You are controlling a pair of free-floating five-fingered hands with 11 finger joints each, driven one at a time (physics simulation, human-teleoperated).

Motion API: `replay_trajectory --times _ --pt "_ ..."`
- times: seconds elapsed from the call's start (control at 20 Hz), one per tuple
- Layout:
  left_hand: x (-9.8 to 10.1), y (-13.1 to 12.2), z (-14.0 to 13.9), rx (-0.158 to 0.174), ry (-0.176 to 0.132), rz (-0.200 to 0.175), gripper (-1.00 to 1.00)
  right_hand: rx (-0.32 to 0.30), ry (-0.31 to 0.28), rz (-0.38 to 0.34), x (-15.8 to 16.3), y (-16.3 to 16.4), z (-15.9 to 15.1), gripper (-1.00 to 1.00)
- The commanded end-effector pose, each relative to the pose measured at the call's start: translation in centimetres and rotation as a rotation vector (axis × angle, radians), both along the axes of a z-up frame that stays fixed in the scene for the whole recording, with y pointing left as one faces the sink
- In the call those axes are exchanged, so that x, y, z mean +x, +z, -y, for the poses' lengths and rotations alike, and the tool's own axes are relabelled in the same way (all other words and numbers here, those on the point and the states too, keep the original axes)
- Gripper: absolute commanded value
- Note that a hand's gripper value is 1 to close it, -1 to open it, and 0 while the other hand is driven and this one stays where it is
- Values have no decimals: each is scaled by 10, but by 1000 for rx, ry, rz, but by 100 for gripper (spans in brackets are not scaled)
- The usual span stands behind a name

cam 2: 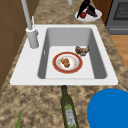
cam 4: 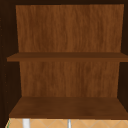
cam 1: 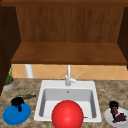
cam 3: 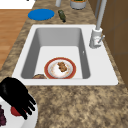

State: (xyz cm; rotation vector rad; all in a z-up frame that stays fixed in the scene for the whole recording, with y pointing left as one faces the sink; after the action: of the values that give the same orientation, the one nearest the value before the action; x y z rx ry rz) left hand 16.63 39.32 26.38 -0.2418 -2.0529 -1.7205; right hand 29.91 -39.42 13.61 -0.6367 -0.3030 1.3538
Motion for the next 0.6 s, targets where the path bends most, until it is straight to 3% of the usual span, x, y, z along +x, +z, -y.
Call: replay_trajectory --times 0.0,0.25,0.35,0.55 --pt "0 0 0 0 0 0 0 37 -96 50 -5 -19 -3 100" --pt "0 0 0 0 0 0 0 12 -133 322 -13 -26 -5 100" --pt "0 0 0 0 0 0 0 6 -122 375 -20 -22 -4 100" --pt "0 0 0 0 0 0 0 -9 -162 480 -27 -17 -4 100"
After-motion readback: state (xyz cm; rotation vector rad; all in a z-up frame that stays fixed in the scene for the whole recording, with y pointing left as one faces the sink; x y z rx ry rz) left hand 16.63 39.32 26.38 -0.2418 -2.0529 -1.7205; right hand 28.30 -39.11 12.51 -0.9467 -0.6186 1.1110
